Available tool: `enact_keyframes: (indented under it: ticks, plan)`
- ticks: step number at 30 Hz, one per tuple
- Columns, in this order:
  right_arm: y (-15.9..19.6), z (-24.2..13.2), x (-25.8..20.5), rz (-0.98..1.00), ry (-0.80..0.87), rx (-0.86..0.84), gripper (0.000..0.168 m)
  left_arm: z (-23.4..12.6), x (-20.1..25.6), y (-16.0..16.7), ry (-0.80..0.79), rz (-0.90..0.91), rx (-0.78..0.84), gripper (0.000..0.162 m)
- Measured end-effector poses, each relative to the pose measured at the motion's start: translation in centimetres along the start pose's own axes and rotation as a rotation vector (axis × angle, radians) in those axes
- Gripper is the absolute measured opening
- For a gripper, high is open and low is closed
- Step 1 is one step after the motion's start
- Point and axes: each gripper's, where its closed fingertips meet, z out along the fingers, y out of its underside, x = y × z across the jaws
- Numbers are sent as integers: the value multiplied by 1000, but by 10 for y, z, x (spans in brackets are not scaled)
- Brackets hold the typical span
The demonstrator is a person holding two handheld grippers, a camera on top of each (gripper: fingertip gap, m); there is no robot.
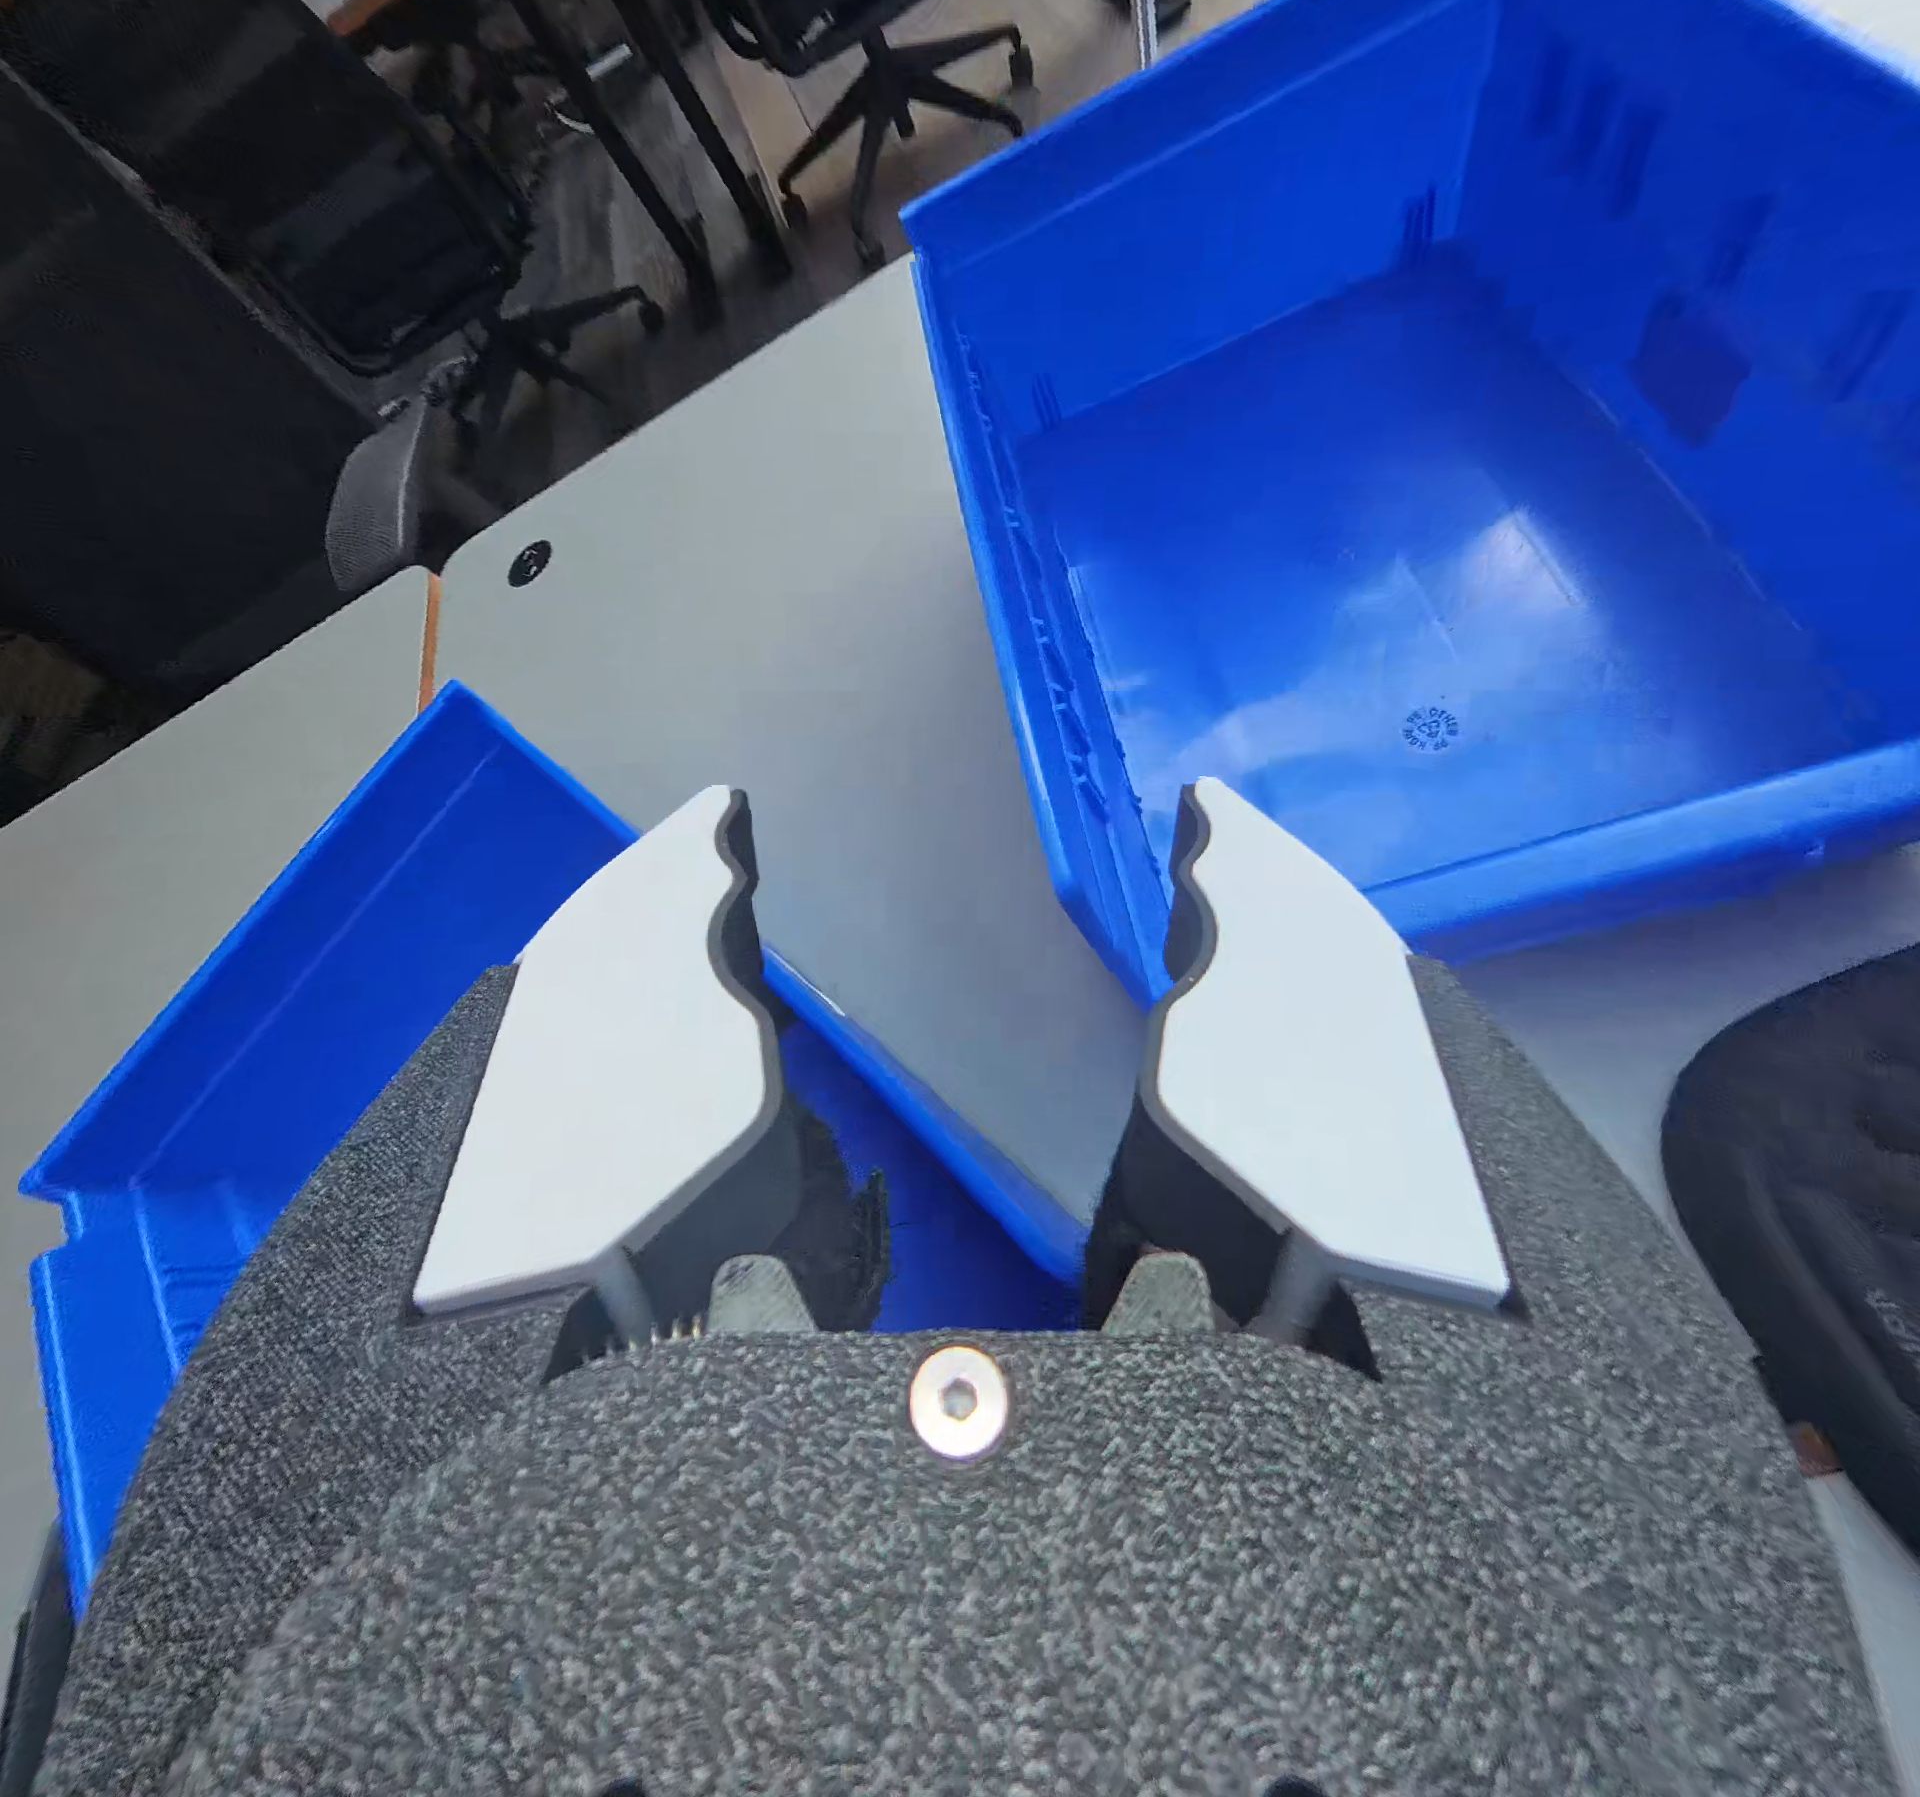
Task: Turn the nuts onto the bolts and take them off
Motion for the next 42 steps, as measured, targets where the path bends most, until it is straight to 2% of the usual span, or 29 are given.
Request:
enact_keyframes:
  ticks: [4, 7, 9, 11, 12, 15, 17, 18, 19, 24, 28, 35, 42]
  plan:
    - [12, 21, -15, -42, -52, -123, 98, 38, 6, 6, 81, 55, -187, 74]
    - [25, 32, -22, -92, -48, -201, 92, 57, 12, 17, 89, 167, -316, 70]
    - [36, 37, -26, -123, -49, -259, 83, 64, 17, 29, 105, 221, -399, 59]
    - [51, 42, -28, -172, -52, -336, 64, 70, 23, 38, 123, 260, -443, 35]
    - [58, 44, -31, -201, -67, -369, 50, 72, 24, 38, 112, 260, -442, 33]
    - [60, 45, -20, -325, 37, -391, 40, 71, 27, 25, 106, 207, -367, 22]
    - [60, 44, -17, -336, 55, -391, 36, 67, 30, 17, 113, 153, -306, 18]
    - [59, 42, -15, -320, 46, -379, 31, 64, 31, 11, 109, 131, -271, 16]
    - [55, 38, -9, -336, 62, -351, 16, 59, 32, 4, 100, 109, -232, 14]
    - [40, 15, 6, -388, 99, -279, 16, 32, 40, -32, 28, 115, -95, 14]
    - [28, -14, 36, -380, 137, -256, 16, 18, 66, -60, 63, 108, -13, 17]
    - [27, -75, 125, -376, 322, -288, 16, 28, 154, -117, 191, 135, 115, 18]
    - [62, -132, 220, -289, 489, -374, 15, 54, 271, -160, 349, 233, 182, 21]
